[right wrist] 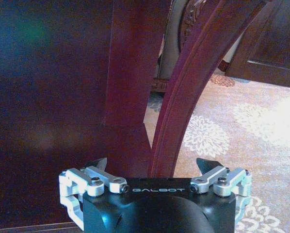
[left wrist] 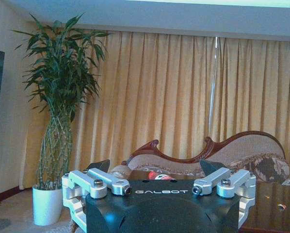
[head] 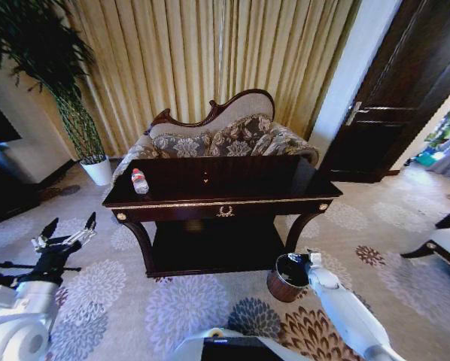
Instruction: Move to the front of the table and place the trash on the table into the trash bin.
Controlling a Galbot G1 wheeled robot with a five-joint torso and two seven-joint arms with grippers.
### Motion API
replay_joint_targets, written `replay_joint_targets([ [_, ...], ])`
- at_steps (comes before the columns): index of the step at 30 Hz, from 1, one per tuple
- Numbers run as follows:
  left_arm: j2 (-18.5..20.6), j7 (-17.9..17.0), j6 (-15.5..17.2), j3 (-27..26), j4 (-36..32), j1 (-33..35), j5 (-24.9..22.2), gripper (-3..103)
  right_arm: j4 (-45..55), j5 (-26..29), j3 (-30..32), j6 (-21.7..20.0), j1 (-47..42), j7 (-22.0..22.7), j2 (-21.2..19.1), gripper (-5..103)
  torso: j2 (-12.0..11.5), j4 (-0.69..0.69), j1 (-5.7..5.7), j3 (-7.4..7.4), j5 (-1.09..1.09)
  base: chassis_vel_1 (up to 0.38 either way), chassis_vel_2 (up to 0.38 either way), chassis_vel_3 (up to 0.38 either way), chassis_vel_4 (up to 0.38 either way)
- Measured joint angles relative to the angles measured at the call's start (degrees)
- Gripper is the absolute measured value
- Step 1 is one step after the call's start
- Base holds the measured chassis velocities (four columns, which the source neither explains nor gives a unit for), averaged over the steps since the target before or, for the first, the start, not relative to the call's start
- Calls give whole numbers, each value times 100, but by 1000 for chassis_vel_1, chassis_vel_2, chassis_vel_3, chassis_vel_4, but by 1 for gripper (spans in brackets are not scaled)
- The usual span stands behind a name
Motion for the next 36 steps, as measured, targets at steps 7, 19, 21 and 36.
replay_joint_targets([
  [7, -2, 1, 0, -1, -5, -1, 0, 100, 10, 18, 28, -1, -11, 3, -10, 100, 0, 0, 0, 0, 0, 0, 0, 0, 0],
  [19, -10, 3, 0, 7, -11, -11, 2, 100, 442, 189, 279, -10, -249, 12, -27, 100, 0, 0, 0, 0, 0, 0, 0, 0, 0],
  [21, -10, 3, 0, 5, -10, -10, 2, 100, 563, 200, 336, -12, -320, 12, -33, 100, 0, 0, 0, 0, 0, 0, 0, 0, 0],
  [36, -31, -9, -2, -17, 7, -53, -19, 100, 2821, 755, 1632, -22, -1166, 17, -135, 100, 0, 0, 0, 0, -2, 0, 0, 0, 0],
])
